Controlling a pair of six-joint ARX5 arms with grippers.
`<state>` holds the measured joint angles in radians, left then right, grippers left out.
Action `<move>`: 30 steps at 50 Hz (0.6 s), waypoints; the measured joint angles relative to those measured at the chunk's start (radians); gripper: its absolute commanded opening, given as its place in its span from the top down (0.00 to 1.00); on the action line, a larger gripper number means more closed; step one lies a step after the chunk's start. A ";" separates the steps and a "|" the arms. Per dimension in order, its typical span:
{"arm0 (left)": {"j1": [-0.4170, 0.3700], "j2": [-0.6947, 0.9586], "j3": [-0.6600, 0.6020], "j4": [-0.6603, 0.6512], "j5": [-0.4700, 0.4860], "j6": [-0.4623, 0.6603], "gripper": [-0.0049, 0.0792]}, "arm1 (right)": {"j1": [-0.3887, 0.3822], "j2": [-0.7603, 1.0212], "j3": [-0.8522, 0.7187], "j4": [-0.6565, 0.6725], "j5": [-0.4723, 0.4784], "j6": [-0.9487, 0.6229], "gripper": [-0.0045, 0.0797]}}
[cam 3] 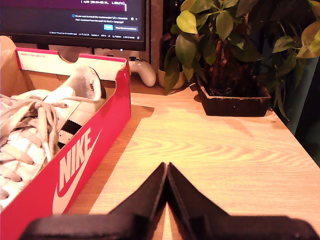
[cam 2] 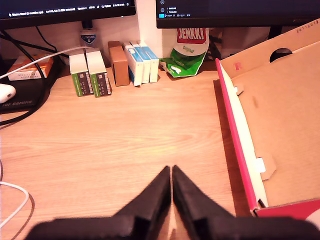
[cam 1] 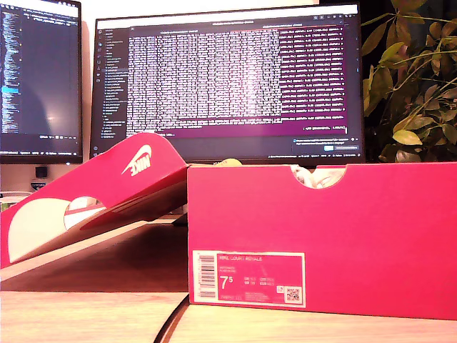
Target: Close the red shoebox by pushing the lid with your left arm and holding the box in place with your right arm
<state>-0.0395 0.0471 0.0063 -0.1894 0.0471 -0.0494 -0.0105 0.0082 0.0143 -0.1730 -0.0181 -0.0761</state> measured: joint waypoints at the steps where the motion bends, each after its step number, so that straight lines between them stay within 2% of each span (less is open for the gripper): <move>1: 0.000 0.000 0.000 0.000 0.000 0.000 0.96 | 0.000 0.000 0.000 0.000 0.000 0.000 0.96; 17: 0.000 0.000 0.000 0.001 0.009 -0.032 0.96 | 0.000 0.000 0.000 0.000 -0.007 0.032 0.96; 24: 0.000 0.000 0.000 0.002 0.035 -0.119 0.96 | 0.000 0.000 0.000 0.003 -0.054 0.106 0.96; 25: 0.000 0.000 0.000 0.002 0.038 -0.173 0.96 | 0.000 0.000 0.000 0.006 -0.060 0.188 0.96; 29: 0.000 0.000 0.000 0.006 0.053 -0.173 0.96 | 0.000 0.000 0.000 0.019 -0.096 0.237 0.96; 30: 0.000 0.000 0.000 0.008 0.061 -0.261 0.96 | 0.000 0.000 0.000 0.021 -0.104 0.281 0.96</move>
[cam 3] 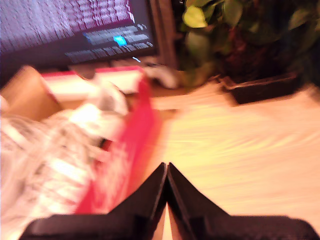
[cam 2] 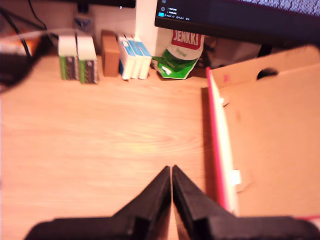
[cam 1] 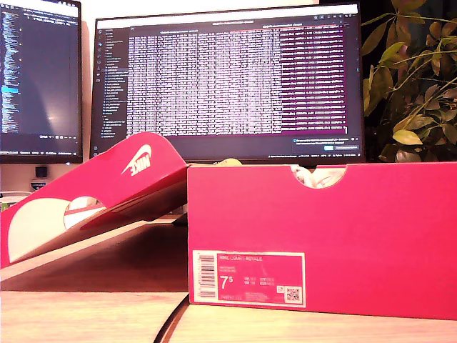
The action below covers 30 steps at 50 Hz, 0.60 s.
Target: Close the red shoebox by pushing the lid with your left arm and holding the box in place with your right arm
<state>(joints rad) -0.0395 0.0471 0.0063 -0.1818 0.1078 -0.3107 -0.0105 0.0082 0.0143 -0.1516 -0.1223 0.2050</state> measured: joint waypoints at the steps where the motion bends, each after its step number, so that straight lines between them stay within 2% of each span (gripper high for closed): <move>1: 0.000 0.000 0.000 0.002 0.008 0.000 0.96 | 0.000 0.000 0.000 0.002 -0.007 0.000 0.96; 2: 0.000 0.000 0.000 0.003 0.021 0.000 0.96 | 0.000 0.000 0.000 0.005 -0.019 0.000 0.96; 3: 0.000 0.000 0.000 0.006 0.028 -0.057 0.96 | 0.000 0.000 0.000 0.008 -0.030 0.088 0.96; 5: 0.000 0.000 0.000 0.019 0.066 -0.057 0.96 | 0.000 0.000 0.000 0.014 -0.053 0.088 0.96; 6: 0.000 0.000 0.000 0.028 0.082 -0.105 0.96 | 0.000 0.000 0.000 0.016 -0.064 0.175 0.96; 8: 0.000 0.000 0.000 0.044 0.121 -0.109 0.96 | 0.000 0.000 0.000 0.019 -0.074 0.182 0.96; 9: 0.000 0.000 0.000 0.049 0.138 -0.152 0.96 | 0.000 0.000 0.000 0.019 -0.098 0.242 0.96; 11: 0.000 0.000 0.000 0.054 0.163 -0.157 0.96 | 0.000 0.000 0.002 0.018 -0.113 0.257 0.96; 13: 0.000 0.000 0.000 0.054 0.187 -0.208 0.96 | 0.000 0.000 0.005 0.018 -0.133 0.299 0.96; 20: 0.000 0.000 0.018 0.054 0.272 -0.247 0.96 | 0.000 0.000 0.050 -0.011 -0.187 0.331 0.96; 24: 0.000 0.000 0.042 0.056 0.307 -0.325 0.96 | 0.000 0.002 0.093 -0.052 -0.209 0.344 0.96; 30: 0.000 0.010 0.072 0.063 0.351 -0.373 0.96 | 0.000 0.032 0.147 -0.090 -0.225 0.344 0.96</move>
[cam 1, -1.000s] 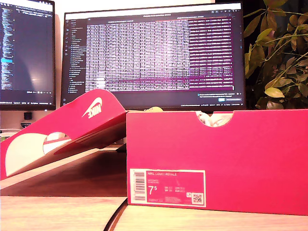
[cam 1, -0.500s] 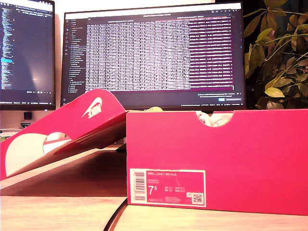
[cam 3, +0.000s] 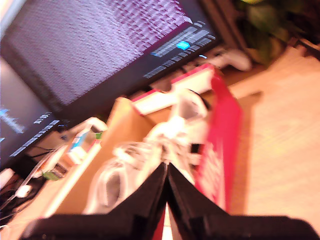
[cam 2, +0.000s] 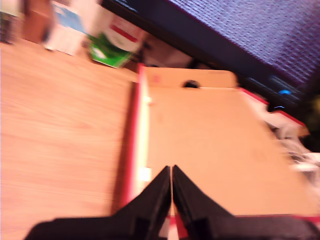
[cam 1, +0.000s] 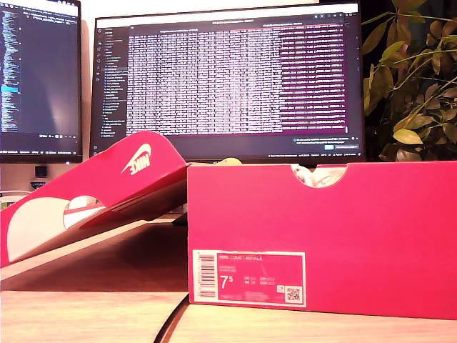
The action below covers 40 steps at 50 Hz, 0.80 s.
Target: Close the red shoebox by pushing the lid with your left arm and holding the box in place with your right arm
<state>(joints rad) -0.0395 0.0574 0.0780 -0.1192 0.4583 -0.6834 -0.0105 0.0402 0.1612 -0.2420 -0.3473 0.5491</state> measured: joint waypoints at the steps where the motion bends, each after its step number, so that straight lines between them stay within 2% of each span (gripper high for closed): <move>1: 0.000 0.008 0.005 0.000 0.007 -0.002 0.96 | 0.000 0.013 0.007 -0.003 -0.004 0.000 0.96; 13: 0.000 0.180 0.053 0.008 0.080 -0.015 0.96 | 0.000 0.208 0.068 -0.016 -0.040 -0.079 0.96; 21: 0.007 0.336 0.130 0.010 0.139 0.046 0.96 | 0.000 0.363 0.151 -0.016 -0.044 -0.172 0.96; 24: 0.022 0.398 0.168 0.010 0.159 0.085 0.96 | 0.000 0.420 0.185 -0.013 -0.045 -0.183 0.96; 25: 0.028 0.417 0.179 0.010 0.168 0.117 0.96 | 0.000 0.436 0.195 -0.013 -0.045 -0.233 0.96; 28: 0.050 0.486 0.216 0.010 0.192 0.122 0.96 | -0.001 0.495 0.221 -0.013 -0.043 -0.261 0.96; 29: 0.058 0.514 0.231 0.010 0.204 0.160 0.96 | -0.001 0.518 0.231 -0.013 -0.043 -0.280 0.96; 40: 0.139 0.814 0.381 -0.002 0.325 0.230 0.96 | -0.001 0.729 0.272 0.006 -0.043 -0.366 0.96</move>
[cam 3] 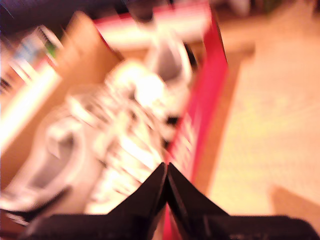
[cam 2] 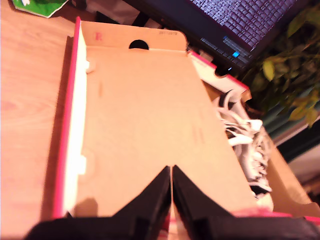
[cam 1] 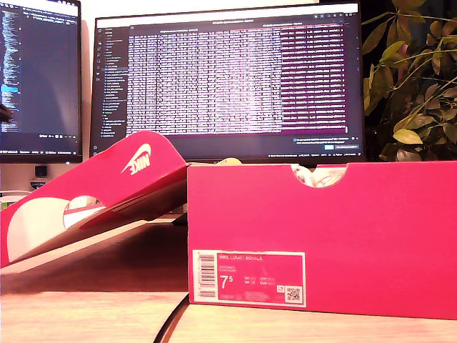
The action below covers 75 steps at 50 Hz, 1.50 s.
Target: Close the red shoebox by pushing the lid with your left arm and holding the box in place with your right arm
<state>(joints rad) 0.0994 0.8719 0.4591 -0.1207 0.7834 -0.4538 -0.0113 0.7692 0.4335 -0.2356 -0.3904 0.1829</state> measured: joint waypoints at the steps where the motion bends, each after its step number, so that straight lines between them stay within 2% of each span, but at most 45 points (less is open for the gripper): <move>1: 0.006 0.026 0.014 -0.006 0.009 0.000 0.96 | 0.000 0.019 0.000 0.004 0.000 0.000 0.96; 10: 0.039 0.239 0.152 -0.082 0.044 0.106 0.96 | 0.000 0.143 0.002 0.068 0.000 -0.024 0.96; 20: 0.041 0.428 0.295 -0.171 0.044 0.211 0.96 | 0.000 0.268 0.005 0.160 -0.016 -0.024 0.96; 35: 0.045 0.676 0.402 -0.251 -0.073 0.318 0.96 | 0.000 0.424 0.006 0.263 -0.037 -0.024 0.96; 52: 0.047 0.810 0.418 -0.285 -0.108 0.353 0.96 | 0.010 0.510 0.039 0.332 -0.072 -0.014 0.96; 61: 0.037 0.826 0.418 -0.307 -0.069 0.356 0.96 | 0.045 0.548 0.087 0.358 -0.071 -0.001 0.96; 75: -0.029 0.826 0.418 -0.328 -0.014 0.357 0.96 | 0.069 0.638 0.110 0.384 -0.058 -0.001 0.96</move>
<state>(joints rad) 0.0708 1.6981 0.8776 -0.4492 0.7689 -0.0967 0.0574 1.4075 0.5438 0.1486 -0.4488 0.1822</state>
